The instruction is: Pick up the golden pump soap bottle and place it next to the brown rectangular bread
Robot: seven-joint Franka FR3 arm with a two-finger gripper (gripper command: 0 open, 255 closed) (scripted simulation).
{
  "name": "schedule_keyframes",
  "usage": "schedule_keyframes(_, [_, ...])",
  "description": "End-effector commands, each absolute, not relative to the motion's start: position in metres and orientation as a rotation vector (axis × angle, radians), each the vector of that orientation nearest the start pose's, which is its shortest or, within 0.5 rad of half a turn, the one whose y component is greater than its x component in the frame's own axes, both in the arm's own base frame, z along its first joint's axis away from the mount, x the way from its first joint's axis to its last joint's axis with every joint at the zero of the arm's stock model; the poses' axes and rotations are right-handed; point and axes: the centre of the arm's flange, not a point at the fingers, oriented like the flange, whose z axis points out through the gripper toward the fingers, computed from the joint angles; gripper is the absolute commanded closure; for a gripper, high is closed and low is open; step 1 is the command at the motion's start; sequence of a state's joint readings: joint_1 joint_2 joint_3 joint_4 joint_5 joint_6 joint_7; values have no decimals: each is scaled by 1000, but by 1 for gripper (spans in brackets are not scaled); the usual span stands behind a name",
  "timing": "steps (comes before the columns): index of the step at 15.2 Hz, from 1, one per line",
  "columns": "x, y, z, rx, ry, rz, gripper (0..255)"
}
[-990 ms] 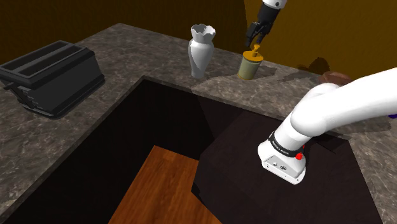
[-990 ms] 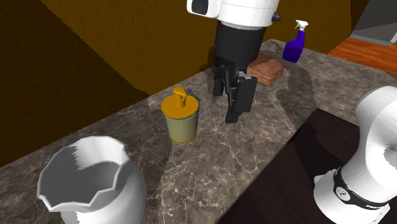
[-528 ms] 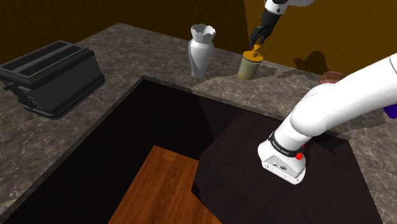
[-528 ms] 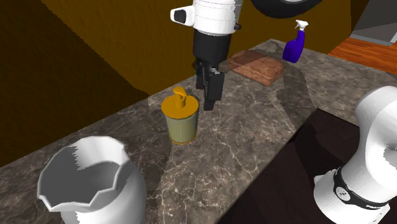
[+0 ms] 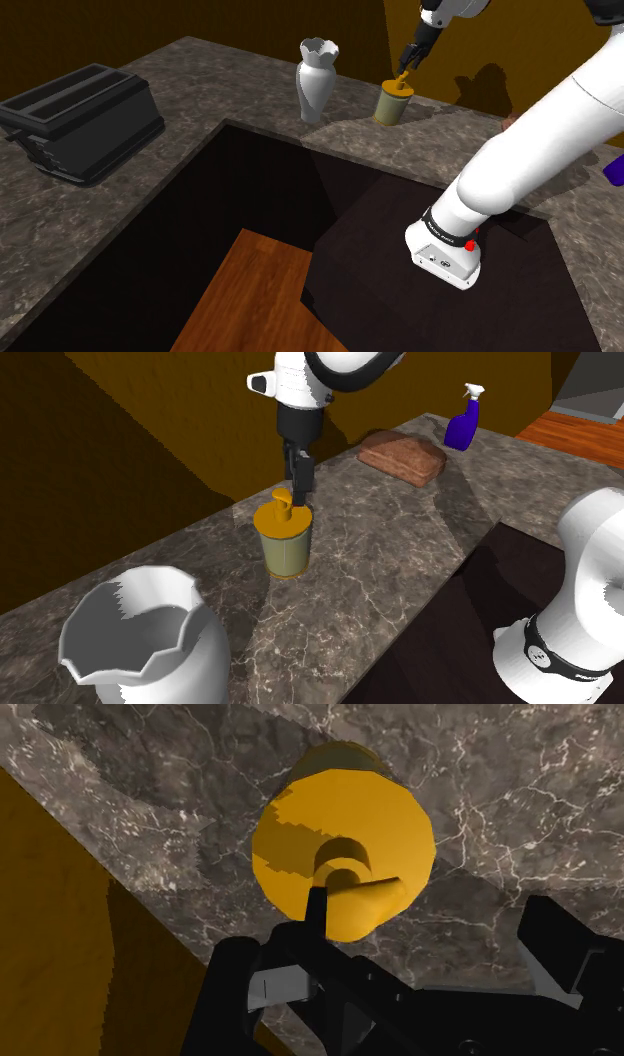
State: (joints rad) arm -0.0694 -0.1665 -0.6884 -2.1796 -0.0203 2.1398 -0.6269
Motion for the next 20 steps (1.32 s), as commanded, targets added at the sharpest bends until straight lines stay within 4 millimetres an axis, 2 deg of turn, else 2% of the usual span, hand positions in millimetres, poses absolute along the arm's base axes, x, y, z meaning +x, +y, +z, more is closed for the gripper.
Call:
schedule_keyframes(1, [372,-389,445,-3125,178,-202,0])
schedule_keyframes(9, [377,-389,406,-3125,178,-202,0])
schedule_keyframes(17, [377,-389,406,-3125,178,-202,0])
schedule_keyframes(18, [377,-389,406,-3125,178,-202,255])
schedule_keyframes(20, [377,-389,406,-3125,178,-202,255])
